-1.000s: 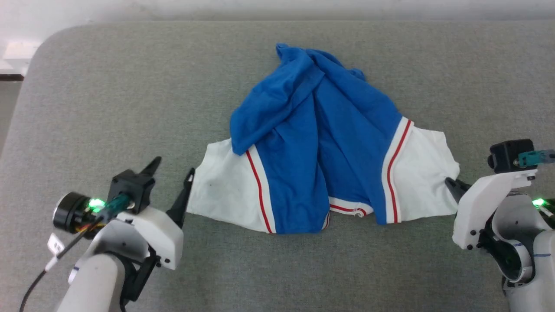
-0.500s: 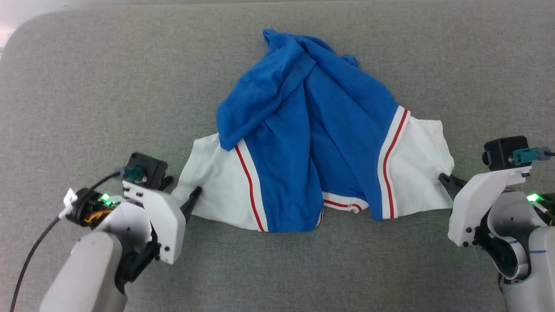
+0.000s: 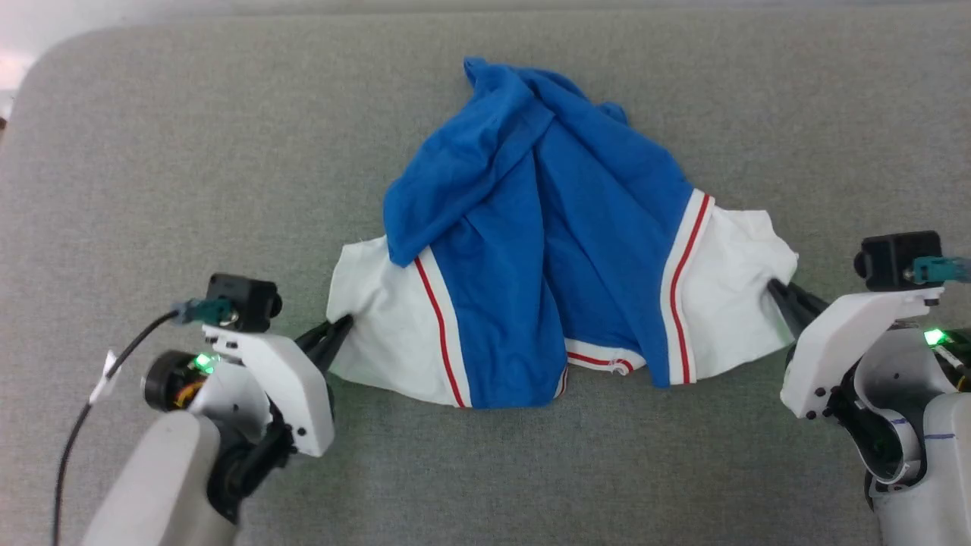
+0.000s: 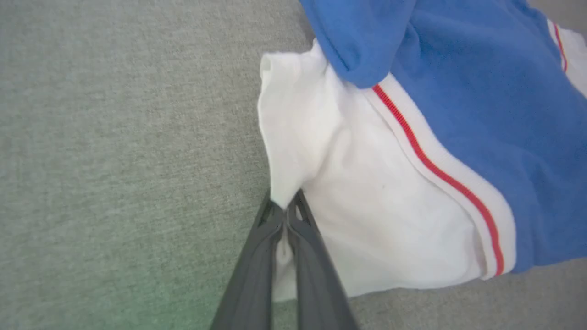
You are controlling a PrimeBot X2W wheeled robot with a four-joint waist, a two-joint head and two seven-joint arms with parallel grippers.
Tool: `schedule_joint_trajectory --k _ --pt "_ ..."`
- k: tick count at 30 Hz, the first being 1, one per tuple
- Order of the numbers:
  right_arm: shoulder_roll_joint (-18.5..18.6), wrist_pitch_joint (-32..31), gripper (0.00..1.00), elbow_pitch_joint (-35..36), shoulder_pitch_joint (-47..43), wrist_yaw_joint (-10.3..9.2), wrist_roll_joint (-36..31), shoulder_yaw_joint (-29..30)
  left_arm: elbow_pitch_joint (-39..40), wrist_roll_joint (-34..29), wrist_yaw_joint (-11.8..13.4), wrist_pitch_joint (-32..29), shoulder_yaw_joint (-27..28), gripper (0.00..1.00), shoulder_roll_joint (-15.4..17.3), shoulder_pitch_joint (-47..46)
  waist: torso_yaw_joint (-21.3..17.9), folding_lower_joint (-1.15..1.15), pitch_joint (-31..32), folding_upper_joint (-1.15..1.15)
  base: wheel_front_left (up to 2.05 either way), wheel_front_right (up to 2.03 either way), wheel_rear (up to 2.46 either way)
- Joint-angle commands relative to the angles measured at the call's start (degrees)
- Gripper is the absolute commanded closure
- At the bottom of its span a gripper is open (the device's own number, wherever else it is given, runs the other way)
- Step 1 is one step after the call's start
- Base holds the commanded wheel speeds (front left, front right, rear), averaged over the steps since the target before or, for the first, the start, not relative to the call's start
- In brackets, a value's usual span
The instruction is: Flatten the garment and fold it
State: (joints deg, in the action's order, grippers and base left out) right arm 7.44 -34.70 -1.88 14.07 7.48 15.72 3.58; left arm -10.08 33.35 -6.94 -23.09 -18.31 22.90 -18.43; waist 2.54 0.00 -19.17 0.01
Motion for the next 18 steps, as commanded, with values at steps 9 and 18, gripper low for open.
schedule_joint_trajectory --k 9,18 --pt "-3.0 7.0 1.0 4.3 2.3 0.01 2.9 3.5 6.0 9.8 3.5 10.8 9.1 1.0 -7.7 1.4 -0.6 0.0 9.2 -0.01 0.0 0.0 0.0" --pt "-3.7 6.9 1.0 7.7 15.9 0.01 3.5 1.7 13.4 9.8 12.8 6.7 13.6 1.0 -7.4 -9.8 -2.9 0.0 14.2 -0.01 0.0 0.0 0.0"
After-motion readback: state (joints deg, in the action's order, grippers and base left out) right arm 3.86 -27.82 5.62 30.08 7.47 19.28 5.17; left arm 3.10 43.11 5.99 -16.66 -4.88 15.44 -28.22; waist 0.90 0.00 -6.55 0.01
